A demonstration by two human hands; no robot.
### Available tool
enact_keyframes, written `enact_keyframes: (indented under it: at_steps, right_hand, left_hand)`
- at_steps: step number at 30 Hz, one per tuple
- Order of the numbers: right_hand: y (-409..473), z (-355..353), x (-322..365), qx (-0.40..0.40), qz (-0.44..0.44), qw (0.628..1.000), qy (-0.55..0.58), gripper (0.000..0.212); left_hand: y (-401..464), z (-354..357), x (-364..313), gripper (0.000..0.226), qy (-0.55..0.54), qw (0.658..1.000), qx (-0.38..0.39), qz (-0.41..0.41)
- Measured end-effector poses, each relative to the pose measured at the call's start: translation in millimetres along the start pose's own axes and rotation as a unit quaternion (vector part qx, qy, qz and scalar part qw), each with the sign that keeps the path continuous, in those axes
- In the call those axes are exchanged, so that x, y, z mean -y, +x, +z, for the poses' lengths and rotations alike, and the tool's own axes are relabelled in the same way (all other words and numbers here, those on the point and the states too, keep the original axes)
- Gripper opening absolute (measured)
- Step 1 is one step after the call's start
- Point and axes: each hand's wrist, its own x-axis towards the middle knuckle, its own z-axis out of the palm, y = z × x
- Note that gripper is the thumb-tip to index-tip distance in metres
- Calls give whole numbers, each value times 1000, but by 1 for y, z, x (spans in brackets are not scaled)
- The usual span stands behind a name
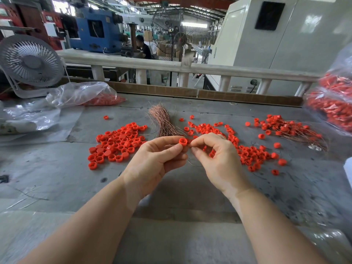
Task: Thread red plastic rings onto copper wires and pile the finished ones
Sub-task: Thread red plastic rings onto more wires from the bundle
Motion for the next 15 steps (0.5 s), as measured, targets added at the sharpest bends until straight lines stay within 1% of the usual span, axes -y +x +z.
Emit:
enact_keyframes:
  at_steps: [4, 15]
  right_hand:
    - [0, 0, 1, -1, -14, 1000, -7, 8]
    - [-1, -1, 1, 5, 1, 1000, -1, 10]
  left_hand:
    - [0, 0, 1, 22, 22, 1000, 5, 6]
    - [-1, 0, 1, 21, 23, 1000, 4, 5]
